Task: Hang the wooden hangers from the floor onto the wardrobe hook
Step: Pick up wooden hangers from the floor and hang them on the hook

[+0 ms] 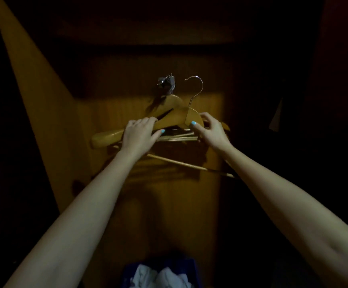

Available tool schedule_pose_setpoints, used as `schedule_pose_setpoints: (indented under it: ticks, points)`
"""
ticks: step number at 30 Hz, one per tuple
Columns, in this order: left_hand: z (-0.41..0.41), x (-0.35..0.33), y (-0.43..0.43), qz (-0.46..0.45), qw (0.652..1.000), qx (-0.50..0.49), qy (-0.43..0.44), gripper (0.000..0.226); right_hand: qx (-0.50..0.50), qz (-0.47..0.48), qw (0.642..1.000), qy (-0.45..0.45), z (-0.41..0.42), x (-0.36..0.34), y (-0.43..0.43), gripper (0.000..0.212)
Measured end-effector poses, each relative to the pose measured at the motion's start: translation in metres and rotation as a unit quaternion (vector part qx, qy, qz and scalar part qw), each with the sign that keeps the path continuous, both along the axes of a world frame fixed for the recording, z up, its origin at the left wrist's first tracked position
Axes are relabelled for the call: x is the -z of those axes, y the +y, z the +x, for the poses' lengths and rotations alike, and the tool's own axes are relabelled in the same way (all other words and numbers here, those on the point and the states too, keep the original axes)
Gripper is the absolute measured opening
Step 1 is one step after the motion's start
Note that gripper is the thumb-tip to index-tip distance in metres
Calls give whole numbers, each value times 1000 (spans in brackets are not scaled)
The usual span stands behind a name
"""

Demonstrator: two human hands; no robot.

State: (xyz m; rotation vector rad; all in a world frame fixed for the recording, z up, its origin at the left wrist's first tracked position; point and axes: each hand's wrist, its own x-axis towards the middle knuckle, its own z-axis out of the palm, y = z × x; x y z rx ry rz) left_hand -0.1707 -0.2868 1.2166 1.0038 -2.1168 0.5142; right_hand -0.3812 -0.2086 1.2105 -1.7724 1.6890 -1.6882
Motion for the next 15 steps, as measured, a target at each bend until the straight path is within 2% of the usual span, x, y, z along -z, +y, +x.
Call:
schedule_pose_setpoints:
  ticks: [5, 10, 15]
  points:
    - [-10, -23, -34, -42, 998, -35, -20, 31, -7, -6, 1000, -13, -12, -26, -50, 42]
    - [-15, -29, -58, -58, 997, -53, 15, 27, -18, -22, 998, 48, -25, -45, -94, 47]
    - [-18, -14, -74, -31, 996, -70, 36, 32, 7, 4, 993, 118, -24, -53, -117, 50]
